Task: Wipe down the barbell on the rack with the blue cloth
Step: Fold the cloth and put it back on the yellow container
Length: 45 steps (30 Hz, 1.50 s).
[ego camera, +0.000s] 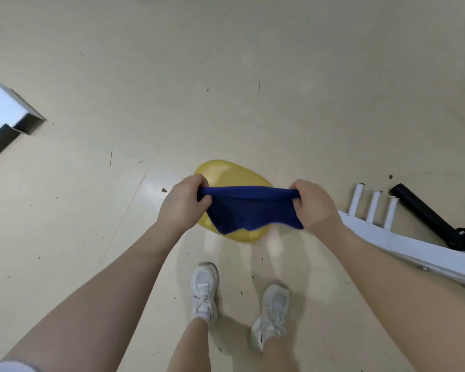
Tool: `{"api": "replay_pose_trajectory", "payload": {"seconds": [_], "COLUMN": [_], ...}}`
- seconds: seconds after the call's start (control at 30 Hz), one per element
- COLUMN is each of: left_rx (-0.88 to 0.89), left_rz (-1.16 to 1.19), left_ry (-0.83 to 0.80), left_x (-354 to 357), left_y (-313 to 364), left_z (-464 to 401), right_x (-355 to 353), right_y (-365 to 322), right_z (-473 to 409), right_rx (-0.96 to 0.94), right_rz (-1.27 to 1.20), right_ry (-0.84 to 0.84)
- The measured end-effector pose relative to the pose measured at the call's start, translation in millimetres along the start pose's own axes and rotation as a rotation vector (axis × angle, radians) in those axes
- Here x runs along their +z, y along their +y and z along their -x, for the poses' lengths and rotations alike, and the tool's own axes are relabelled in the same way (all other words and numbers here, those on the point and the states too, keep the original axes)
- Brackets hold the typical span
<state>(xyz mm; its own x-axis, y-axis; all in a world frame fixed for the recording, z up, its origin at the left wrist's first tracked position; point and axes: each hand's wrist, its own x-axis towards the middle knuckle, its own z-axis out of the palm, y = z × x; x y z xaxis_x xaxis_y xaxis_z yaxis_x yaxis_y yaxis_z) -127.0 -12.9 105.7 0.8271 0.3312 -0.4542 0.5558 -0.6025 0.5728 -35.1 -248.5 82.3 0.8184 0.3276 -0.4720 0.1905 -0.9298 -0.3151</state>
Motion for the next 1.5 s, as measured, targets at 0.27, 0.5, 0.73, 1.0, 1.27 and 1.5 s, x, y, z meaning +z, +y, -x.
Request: {"api": "replay_pose_trajectory", "payload": {"seconds": [0.27, 0.5, 0.73, 1.0, 1.27, 1.5], "left_rx": [0.115, 0.447, 0.625, -0.125, -0.619, -0.663], "left_rz": [-0.105, -0.464, -0.614, -0.288, 0.413, 0.642], "left_ry": [0.018, -0.049, -0.042, 0.038, 0.189, 0.247], "left_x": [28, 67, 116, 146, 143, 136], "left_y": [-74, -114, -86, -114, -132, -132], "left_z": [-42, -53, -101, -86, -82, -86], "right_x": [101, 188, 194, 192, 173, 195], "right_y": [-24, -8, 6, 7, -58, -65], "right_z": [-59, -59, -60, -68, -61, -70], "right_rx": [-0.132, 0.000, -0.008, 0.556, 0.294, 0.426], "right_rz": [-0.050, 0.129, 0.085, -0.560, -1.102, -0.771], "right_ry": [0.079, -0.254, -0.177, 0.121, 0.020, 0.072]}}
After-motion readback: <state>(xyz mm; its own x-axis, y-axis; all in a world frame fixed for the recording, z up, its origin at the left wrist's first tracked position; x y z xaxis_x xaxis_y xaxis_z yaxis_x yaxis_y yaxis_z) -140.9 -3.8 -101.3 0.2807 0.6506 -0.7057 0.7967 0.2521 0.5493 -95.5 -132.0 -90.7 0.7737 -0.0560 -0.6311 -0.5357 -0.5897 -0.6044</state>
